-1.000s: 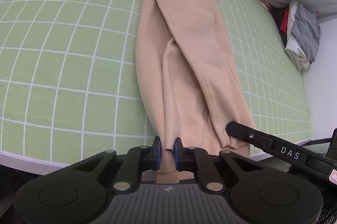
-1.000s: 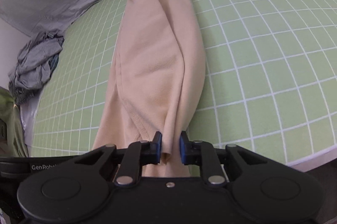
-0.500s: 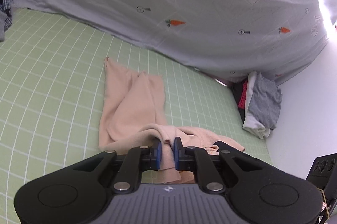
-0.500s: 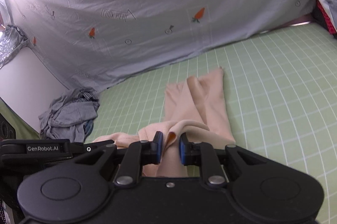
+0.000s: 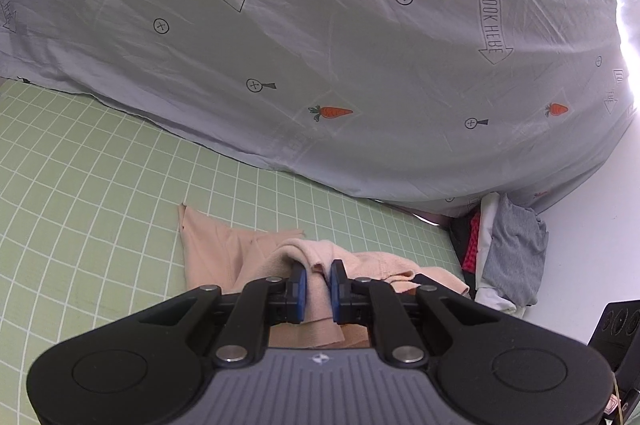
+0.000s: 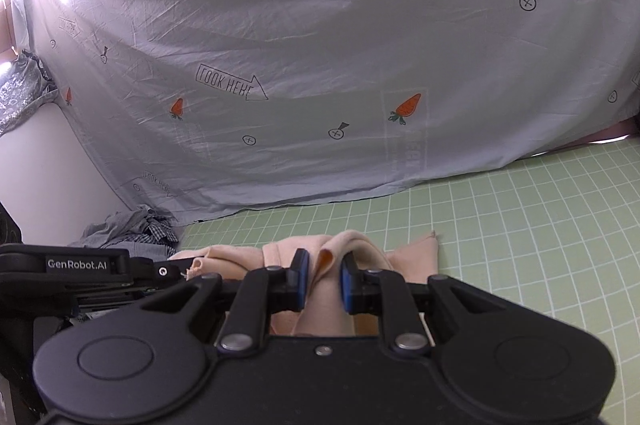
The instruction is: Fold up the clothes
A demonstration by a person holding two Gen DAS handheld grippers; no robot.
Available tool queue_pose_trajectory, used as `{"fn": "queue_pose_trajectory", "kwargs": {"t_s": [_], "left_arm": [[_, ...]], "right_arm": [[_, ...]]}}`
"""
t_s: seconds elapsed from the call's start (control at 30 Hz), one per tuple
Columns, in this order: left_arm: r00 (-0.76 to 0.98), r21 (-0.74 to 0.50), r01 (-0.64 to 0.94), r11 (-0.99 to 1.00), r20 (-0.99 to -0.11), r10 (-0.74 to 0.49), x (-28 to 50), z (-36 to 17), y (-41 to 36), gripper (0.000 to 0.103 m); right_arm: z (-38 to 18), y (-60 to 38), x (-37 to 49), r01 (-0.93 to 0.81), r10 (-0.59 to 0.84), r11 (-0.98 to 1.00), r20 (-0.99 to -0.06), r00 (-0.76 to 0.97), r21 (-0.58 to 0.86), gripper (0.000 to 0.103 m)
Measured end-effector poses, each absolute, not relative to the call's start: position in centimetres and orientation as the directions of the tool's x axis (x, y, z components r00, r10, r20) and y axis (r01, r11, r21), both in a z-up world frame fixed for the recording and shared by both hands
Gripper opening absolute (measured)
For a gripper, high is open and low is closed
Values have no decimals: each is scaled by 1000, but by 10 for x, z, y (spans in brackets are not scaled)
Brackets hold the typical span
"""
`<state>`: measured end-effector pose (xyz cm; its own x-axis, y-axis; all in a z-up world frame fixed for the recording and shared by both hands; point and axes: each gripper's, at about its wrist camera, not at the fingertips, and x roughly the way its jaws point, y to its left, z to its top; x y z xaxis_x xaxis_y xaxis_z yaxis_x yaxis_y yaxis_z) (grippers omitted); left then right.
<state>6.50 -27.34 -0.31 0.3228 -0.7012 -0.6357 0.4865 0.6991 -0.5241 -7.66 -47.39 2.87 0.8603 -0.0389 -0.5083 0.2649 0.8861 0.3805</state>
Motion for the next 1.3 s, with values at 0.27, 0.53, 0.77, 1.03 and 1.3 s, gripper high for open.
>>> {"fn": "queue_pose_trajectory", "kwargs": {"t_s": [0.27, 0.53, 0.77, 1.03, 1.3], "left_arm": [[280, -499, 429, 753, -719, -636, 117, -53, -308, 13], [226, -455, 377, 807, -800, -556, 138, -108, -323, 13], [240, -426, 373, 824, -813, -530, 146, -115, -328, 16], [399, -347, 393, 851, -770, -498, 154, -76, -310, 63], [337, -324, 347, 880, -832, -440, 142, -95, -294, 65]], "right_arm": [[-29, -507, -10, 309, -22, 880, -620, 784, 359, 17], [-110, -526, 23, 404, 7, 841, -753, 659, 361, 18], [-111, -535, 36, 418, 15, 827, -759, 650, 375, 24], [-66, -551, 27, 475, -152, 806, -652, 743, 354, 77], [-80, -551, 4, 551, -187, 773, -716, 672, 316, 85]]}}
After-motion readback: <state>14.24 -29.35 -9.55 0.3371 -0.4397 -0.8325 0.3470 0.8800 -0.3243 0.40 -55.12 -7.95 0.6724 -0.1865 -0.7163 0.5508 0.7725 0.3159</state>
